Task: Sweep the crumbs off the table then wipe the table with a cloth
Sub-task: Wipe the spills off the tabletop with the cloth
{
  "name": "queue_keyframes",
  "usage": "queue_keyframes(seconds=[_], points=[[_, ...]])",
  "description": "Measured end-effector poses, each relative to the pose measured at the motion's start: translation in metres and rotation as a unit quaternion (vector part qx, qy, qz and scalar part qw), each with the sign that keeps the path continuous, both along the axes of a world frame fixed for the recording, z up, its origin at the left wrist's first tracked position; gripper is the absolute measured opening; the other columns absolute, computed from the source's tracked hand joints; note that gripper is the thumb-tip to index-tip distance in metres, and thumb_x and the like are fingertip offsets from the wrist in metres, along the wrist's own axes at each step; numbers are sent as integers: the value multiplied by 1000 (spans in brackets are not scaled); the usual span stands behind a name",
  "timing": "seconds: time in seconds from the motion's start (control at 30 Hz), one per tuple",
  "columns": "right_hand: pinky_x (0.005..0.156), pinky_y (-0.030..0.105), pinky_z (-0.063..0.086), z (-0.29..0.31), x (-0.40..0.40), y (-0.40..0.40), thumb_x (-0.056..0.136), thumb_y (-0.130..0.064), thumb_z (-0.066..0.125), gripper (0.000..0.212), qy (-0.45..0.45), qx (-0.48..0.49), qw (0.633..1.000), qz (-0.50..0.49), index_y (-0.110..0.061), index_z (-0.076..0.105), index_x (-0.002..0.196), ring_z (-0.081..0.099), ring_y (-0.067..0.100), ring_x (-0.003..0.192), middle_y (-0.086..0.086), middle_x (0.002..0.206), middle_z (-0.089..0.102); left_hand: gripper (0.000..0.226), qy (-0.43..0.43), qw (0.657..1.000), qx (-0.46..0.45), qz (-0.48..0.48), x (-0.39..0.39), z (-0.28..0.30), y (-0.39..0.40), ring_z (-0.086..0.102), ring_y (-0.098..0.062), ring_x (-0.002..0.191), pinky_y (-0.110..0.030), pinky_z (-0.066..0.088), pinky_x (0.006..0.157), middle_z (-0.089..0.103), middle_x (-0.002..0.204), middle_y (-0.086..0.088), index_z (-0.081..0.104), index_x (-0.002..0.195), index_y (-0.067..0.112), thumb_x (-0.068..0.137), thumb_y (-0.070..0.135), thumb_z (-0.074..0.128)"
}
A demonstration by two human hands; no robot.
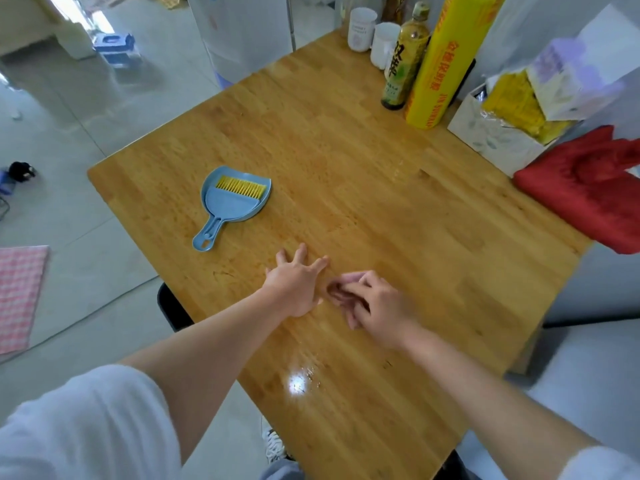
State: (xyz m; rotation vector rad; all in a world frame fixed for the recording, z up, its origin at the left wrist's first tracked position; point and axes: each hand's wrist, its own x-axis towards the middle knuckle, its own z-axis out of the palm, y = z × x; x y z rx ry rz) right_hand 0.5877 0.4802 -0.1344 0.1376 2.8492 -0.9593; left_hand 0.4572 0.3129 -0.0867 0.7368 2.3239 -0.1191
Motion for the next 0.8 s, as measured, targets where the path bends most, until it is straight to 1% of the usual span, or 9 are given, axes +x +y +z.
queue_keyframes(seconds=[0.1, 0.17, 0.23, 0.3, 0.43, 0.57, 0.67, 0.73, 0.8], points=[[75, 8, 46, 14, 80, 32, 92, -26, 56, 36, 1, -21, 1000, 23, -50, 62, 118, 60, -7, 101, -33, 126, 50, 86, -6, 1000, -3, -8, -1, 0, 1, -1, -51, 149, -65, 30, 113, -12, 167, -5, 0, 157, 46, 95, 46, 61], [66, 8, 44, 24, 92, 80, 95, -11, 60, 42, -7, 8, 989, -149, -46, 65, 117, 66, -3, 89, -25, 123, 56, 85, -5, 1000, -9, -10, 0, 3, 2, -1, -50, 149, -65, 29, 114, -13, 167, -6, 0, 157, 45, 96, 47, 59], [61, 22, 47, 30, 86, 118, 100, -15, 55, 32, -51, 73, 919, -383, -29, 66, 127, 68, 12, 77, -1, 119, 60, 84, -14, 1000, -14, -9, 0, 5, 3, -1, -50, 149, -66, 28, 114, -14, 167, -5, -1, 157, 45, 97, 46, 58], [64, 29, 52, 22, 78, 102, 103, -19, 48, 29, -56, 75, 878, -469, -24, 64, 127, 68, 17, 76, 6, 119, 61, 83, -12, 1000, -15, -9, 1, 3, 3, -1, -50, 149, -66, 29, 113, -15, 167, -5, -1, 156, 46, 97, 47, 58], [70, 21, 55, 22, 109, -36, 96, -13, 55, 33, -17, -53, 988, -145, -35, 65, 120, 67, 2, 81, -13, 124, 53, 82, -13, 1000, -20, -14, 0, 0, -1, -4, -50, 149, -67, 27, 113, -18, 166, -4, -6, 155, 47, 98, 49, 53], [81, 33, 55, 31, 183, -83, 94, -23, 54, 35, -74, -62, 992, 87, -40, 62, 123, 58, 3, 107, -17, 124, 54, 81, -15, 998, -46, -28, 2, 3, -2, -7, -47, 150, -65, 24, 116, -24, 165, -2, -14, 154, 48, 101, 52, 47], [71, 26, 57, 44, 155, 2, 102, -11, 51, 32, -52, -49, 994, -87, -36, 62, 120, 69, 6, 85, -10, 128, 59, 81, -5, 999, -33, -33, 1, 4, -2, -6, -48, 150, -65, 24, 116, -21, 166, -4, -11, 155, 47, 99, 54, 48], [73, 34, 57, 46, 127, 49, 105, -14, 47, 29, -55, 31, 936, -346, -30, 63, 124, 68, 14, 83, 5, 126, 61, 82, -4, 999, -36, -35, -1, 6, 0, -5, -49, 150, -66, 24, 115, -21, 166, -4, -10, 155, 47, 99, 55, 48], [73, 36, 56, 30, 130, 30, 105, -15, 47, 27, -34, 46, 910, -410, -26, 64, 124, 65, 15, 84, 6, 127, 56, 82, -2, 998, -54, -36, 2, 8, -1, -5, -49, 150, -65, 25, 115, -20, 166, -3, -10, 155, 48, 98, 56, 48]])
